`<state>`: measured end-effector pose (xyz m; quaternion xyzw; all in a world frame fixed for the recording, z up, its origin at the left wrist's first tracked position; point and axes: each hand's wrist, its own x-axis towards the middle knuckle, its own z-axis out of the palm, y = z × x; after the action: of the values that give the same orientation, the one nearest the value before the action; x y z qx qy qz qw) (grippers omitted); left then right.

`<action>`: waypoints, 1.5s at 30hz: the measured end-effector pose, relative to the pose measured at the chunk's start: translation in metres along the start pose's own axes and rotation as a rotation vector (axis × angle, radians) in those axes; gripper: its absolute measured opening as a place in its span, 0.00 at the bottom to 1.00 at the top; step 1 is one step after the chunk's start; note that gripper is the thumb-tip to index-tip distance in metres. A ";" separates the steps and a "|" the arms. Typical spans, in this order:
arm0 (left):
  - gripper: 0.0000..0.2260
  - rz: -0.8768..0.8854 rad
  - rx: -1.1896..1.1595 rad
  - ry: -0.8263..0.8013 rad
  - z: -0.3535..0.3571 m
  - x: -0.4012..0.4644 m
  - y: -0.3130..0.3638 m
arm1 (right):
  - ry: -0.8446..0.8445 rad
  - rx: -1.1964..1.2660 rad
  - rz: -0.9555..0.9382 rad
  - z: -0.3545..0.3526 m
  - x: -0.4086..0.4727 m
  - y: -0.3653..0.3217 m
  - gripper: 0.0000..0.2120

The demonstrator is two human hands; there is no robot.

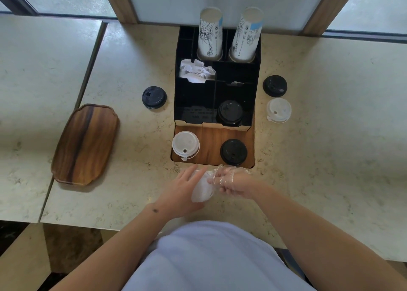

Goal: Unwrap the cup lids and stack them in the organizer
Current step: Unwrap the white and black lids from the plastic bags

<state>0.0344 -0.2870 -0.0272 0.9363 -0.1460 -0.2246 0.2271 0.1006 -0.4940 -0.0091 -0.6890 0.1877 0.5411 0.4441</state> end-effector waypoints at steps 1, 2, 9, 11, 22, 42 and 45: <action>0.46 0.000 0.009 -0.004 0.002 0.000 -0.002 | -0.009 0.009 0.009 0.000 -0.001 0.000 0.12; 0.46 0.001 0.011 -0.002 0.003 0.000 -0.004 | -0.017 0.023 0.012 0.000 -0.003 0.001 0.13; 0.45 -0.036 -0.040 0.069 0.014 0.001 -0.010 | -0.003 0.082 0.001 -0.001 -0.007 0.007 0.14; 0.45 -0.048 -0.061 0.075 0.015 0.000 -0.011 | 0.038 0.106 -0.028 -0.006 -0.007 0.013 0.14; 0.53 -0.106 -0.031 0.019 0.014 -0.006 -0.034 | -0.040 0.303 -0.145 -0.041 -0.021 0.029 0.15; 0.50 -0.121 0.037 0.049 0.020 -0.010 -0.040 | 0.056 -1.214 0.041 -0.133 -0.090 -0.135 0.20; 0.50 -0.125 0.056 0.026 0.018 -0.009 -0.039 | 0.003 -1.211 -0.058 -0.117 -0.088 -0.176 0.21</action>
<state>0.0243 -0.2569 -0.0578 0.9524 -0.0904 -0.2222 0.1879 0.2684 -0.5150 0.1460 -0.8249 -0.1717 0.5385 -0.0126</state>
